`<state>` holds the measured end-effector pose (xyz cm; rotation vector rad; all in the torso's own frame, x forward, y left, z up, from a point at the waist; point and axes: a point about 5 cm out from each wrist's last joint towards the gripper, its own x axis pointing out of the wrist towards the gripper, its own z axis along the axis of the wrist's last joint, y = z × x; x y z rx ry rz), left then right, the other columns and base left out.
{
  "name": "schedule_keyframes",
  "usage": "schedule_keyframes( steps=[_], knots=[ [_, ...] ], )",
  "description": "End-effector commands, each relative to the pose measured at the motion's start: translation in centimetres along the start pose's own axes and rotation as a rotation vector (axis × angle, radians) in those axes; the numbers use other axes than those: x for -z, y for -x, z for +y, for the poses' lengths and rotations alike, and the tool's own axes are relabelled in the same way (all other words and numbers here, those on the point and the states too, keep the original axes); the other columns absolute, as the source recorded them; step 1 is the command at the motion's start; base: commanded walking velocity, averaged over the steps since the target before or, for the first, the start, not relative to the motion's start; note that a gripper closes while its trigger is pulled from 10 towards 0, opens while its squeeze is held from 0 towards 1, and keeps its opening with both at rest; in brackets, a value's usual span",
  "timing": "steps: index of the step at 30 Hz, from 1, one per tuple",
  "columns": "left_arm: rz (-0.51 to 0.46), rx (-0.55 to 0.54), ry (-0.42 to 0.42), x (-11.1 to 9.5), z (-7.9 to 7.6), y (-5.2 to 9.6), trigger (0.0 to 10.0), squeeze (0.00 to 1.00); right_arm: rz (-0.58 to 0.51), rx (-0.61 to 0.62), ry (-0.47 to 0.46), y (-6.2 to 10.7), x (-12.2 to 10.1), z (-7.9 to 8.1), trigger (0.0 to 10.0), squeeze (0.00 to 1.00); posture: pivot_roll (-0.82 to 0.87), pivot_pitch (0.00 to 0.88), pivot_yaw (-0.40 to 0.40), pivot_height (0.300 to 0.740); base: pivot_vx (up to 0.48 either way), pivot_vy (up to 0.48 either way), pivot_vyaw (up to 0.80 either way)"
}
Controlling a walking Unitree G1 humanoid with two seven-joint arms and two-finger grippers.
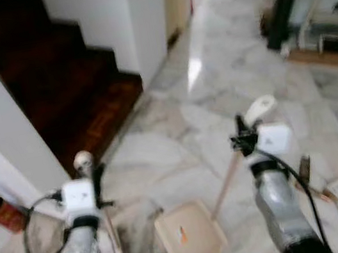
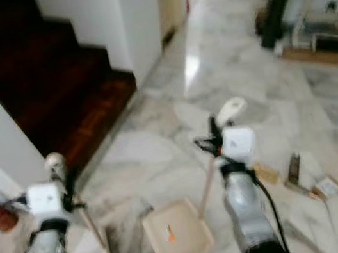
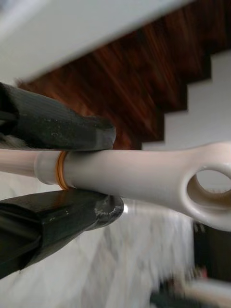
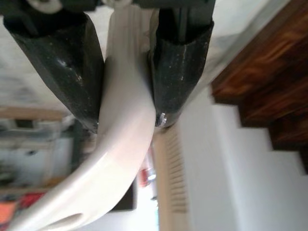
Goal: Sweep floor
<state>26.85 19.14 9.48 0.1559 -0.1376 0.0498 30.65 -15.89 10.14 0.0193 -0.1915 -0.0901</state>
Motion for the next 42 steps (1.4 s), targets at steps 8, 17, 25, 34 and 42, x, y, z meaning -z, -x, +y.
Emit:
schedule_keyframes(
  steps=[8, 17, 25, 34, 42],
  knots=[
    [-0.037, -0.024, -0.005, -0.82, 0.56, -0.39, 10.0, 0.00, -0.044, -0.005, 0.009, -0.51, -0.91, 0.04, 10.0, 0.00, 0.09, 0.021, -0.033, 0.740, 0.000, 0.000, -0.80],
    [-0.031, -0.059, 0.025, -0.79, 0.81, -0.37, 10.0, 0.00, -0.045, -0.013, 0.003, -0.78, -1.07, 0.39, 10.0, 0.00, 0.09, 0.044, -0.044, 0.740, 0.000, 0.000, -0.80],
    [-0.036, -0.068, 0.031, -0.92, 0.88, -0.42, 10.0, 0.00, -0.054, -0.016, 0.008, -0.86, -1.18, 0.37, 10.0, 0.00, 0.09, 0.054, -0.046, 0.740, 0.000, 0.000, -0.10],
    [-0.033, -0.067, 0.036, -1.01, 0.71, -0.54, 10.0, 0.00, -0.049, -0.015, 0.005, -0.76, -1.07, 0.41, 10.0, 0.00, 0.09, 0.066, -0.044, 0.740, 0.000, 0.000, 0.00],
    [-0.020, -0.069, 0.026, -0.83, 0.73, -0.50, 10.0, 0.00, -0.040, -0.029, 0.001, -0.64, -0.90, 0.82, 10.0, 0.00, 0.09, 0.069, -0.044, 0.740, 0.218, 0.000, 0.00]
  ],
)
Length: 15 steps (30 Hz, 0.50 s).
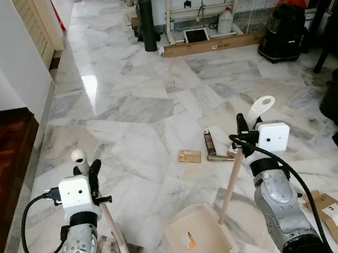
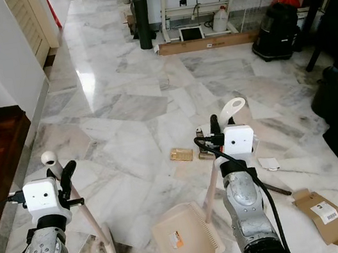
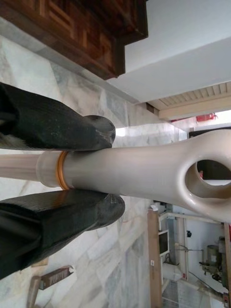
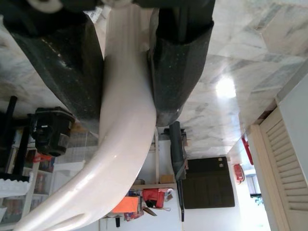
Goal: Sweep floor
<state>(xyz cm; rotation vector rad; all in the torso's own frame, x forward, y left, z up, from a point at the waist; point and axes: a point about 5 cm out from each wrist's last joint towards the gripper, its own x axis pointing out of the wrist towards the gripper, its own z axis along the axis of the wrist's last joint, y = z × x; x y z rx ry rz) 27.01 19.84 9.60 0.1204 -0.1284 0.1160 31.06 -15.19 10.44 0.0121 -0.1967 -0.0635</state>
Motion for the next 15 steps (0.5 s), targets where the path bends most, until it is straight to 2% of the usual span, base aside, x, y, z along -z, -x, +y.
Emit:
schedule_keyframes(
  steps=[1, 7, 13, 15],
  knots=[
    [-0.035, -0.002, -0.003, -0.85, -0.01, -0.28, 10.0, 0.00, -0.037, -0.004, 0.001, -0.26, -0.73, 0.10, 10.0, 0.00, 0.09, 0.075, -0.046, 0.740, 0.315, 0.000, 0.00],
    [-0.032, -0.010, 0.003, -0.84, 0.01, -0.26, 10.0, 0.00, -0.037, -0.027, 0.038, -0.33, -0.79, 0.32, 10.0, 0.00, 0.09, 0.075, -0.047, 0.740, 0.315, 0.000, 0.00],
    [-0.030, -0.013, 0.005, -0.77, 0.06, -0.25, 10.0, 0.00, -0.042, -0.034, 0.035, -0.35, -0.87, 0.42, 10.0, 0.00, 0.09, 0.075, -0.048, 0.740, 0.321, 0.000, 0.75],
    [-0.030, -0.013, 0.007, -0.77, 0.04, -0.25, 10.0, 0.00, -0.039, -0.032, 0.020, -0.36, -0.85, 0.39, 10.0, 0.00, 0.09, 0.075, -0.048, 0.740, 0.330, 0.000, 0.25]
  ],
)
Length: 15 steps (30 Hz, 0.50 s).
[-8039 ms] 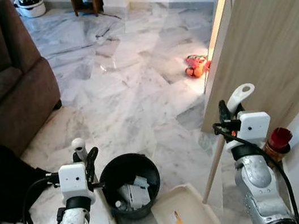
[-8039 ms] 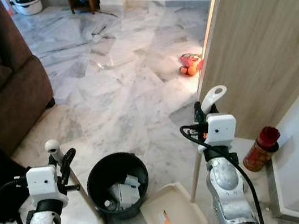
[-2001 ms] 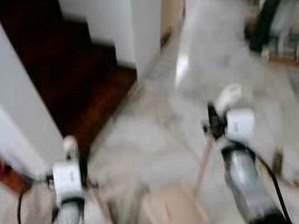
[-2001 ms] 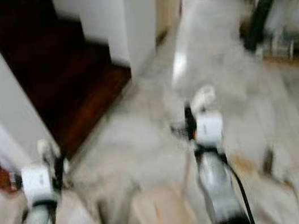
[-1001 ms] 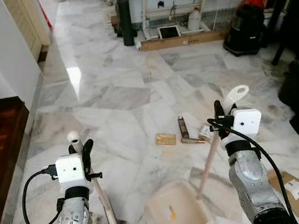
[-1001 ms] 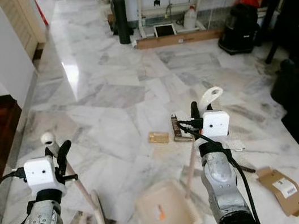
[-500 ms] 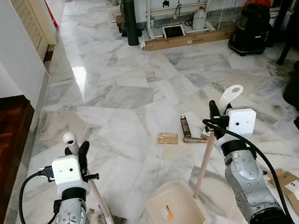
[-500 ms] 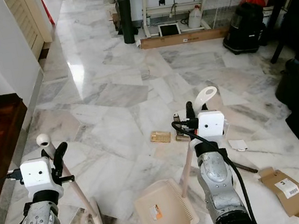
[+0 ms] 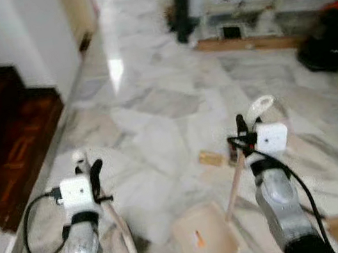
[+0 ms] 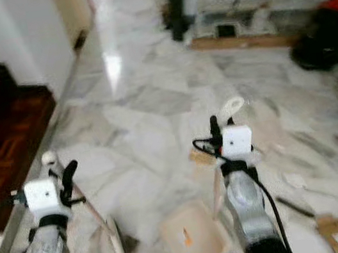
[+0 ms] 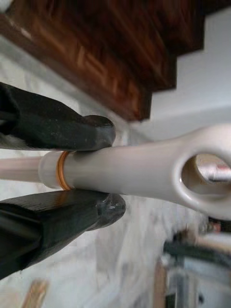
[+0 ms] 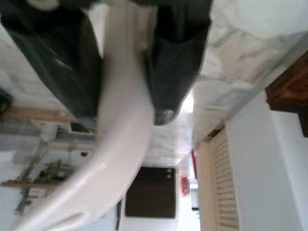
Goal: Sweep floor
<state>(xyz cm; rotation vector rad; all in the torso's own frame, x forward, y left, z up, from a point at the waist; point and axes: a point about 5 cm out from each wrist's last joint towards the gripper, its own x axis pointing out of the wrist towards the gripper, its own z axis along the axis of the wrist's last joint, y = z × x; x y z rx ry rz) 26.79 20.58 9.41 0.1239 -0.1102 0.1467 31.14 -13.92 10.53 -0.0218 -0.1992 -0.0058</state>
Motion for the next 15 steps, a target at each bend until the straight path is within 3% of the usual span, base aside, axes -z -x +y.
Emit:
schedule_keyframes(
  steps=[1, 15],
  knots=[
    [-0.049, 0.016, 0.014, -1.03, -0.70, -0.37, 10.0, 0.00, -0.036, 0.029, -0.007, -0.30, -0.75, -0.92, 10.0, 0.00, 0.09, 0.075, -0.048, 0.740, 0.334, 0.000, 0.00],
    [-0.044, 0.009, 0.009, -1.00, -0.61, -0.38, 10.0, 0.00, -0.036, 0.026, -0.002, -0.31, -0.80, -0.93, 10.0, 0.00, 0.08, 0.077, -0.050, 0.740, 0.333, 0.000, 0.00]
  ],
)
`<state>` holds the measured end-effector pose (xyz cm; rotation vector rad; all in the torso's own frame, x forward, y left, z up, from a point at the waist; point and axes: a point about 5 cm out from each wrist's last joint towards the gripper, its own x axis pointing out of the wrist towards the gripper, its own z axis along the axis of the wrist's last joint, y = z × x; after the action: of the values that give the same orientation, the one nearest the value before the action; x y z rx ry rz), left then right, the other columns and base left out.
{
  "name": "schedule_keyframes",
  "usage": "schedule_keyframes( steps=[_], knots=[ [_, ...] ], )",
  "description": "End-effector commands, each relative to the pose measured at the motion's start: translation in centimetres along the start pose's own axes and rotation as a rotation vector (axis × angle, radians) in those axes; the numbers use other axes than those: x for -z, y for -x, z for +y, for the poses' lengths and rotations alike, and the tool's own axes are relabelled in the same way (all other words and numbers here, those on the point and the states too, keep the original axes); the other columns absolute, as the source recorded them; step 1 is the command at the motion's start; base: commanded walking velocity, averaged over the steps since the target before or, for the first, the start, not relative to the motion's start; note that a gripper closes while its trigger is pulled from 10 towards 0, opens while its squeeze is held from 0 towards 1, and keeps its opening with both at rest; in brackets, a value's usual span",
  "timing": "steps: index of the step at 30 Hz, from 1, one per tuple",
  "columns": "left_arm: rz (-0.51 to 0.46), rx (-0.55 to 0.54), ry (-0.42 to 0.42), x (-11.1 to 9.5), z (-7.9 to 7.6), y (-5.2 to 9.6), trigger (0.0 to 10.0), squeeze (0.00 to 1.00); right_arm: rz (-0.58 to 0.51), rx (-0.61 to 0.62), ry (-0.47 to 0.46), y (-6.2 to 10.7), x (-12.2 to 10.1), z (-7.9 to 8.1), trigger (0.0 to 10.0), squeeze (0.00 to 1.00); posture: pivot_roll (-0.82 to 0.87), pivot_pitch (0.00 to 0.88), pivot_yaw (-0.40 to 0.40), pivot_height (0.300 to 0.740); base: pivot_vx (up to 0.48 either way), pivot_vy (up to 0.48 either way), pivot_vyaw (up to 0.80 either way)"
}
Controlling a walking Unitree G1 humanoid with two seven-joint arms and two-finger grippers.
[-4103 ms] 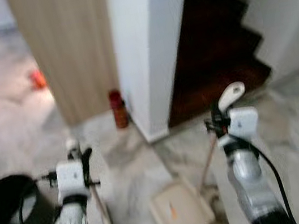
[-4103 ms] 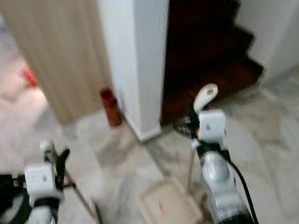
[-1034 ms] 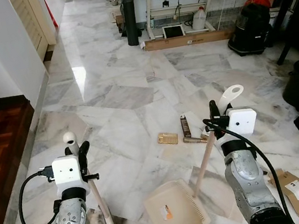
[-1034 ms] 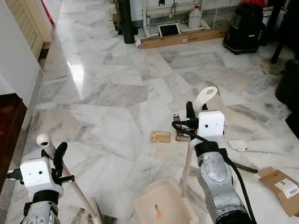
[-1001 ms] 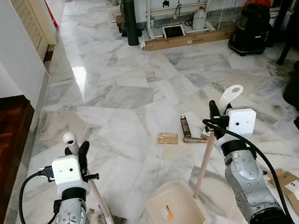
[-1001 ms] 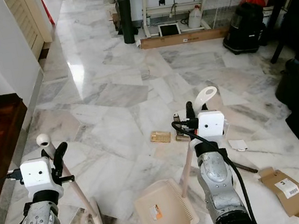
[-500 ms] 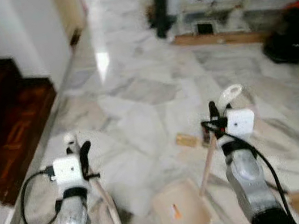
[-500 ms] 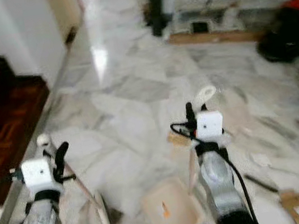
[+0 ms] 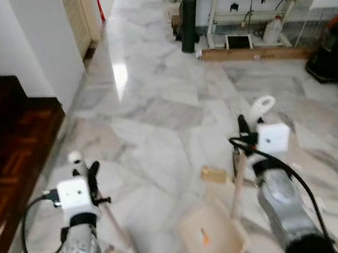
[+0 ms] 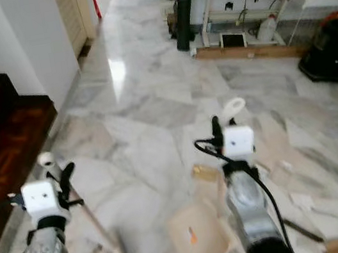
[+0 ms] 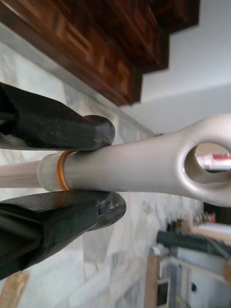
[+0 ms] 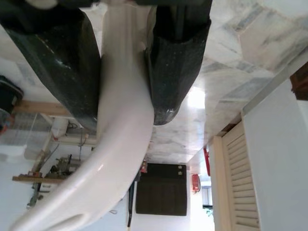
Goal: Sweep floor
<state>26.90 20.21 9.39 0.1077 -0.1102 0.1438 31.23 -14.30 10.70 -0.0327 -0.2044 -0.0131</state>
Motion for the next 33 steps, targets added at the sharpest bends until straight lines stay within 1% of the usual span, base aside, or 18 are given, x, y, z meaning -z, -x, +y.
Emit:
schedule_keyframes(
  steps=[1, 10, 33],
  knots=[
    [-0.045, 0.006, -0.007, -0.98, -0.24, -0.32, 10.0, 0.00, -0.032, 0.018, -0.007, -0.20, -0.68, -0.57, 10.0, 0.00, 0.08, 0.077, -0.050, 0.740, 0.334, 0.000, 0.00],
    [-0.045, 0.004, -0.009, -0.97, -0.21, -0.34, 10.0, 0.00, -0.037, 0.003, -0.005, -0.18, -0.75, -0.27, 10.0, 0.00, 0.08, 0.078, -0.050, 0.740, 0.331, 0.000, 0.65],
    [-0.038, 0.007, -0.010, -0.84, -0.32, -0.29, 10.0, 0.00, -0.029, 0.002, -0.032, -0.13, -0.63, -0.27, 10.0, 0.00, 0.08, 0.076, -0.050, 0.740, 0.332, 0.000, 0.00]
  ],
)
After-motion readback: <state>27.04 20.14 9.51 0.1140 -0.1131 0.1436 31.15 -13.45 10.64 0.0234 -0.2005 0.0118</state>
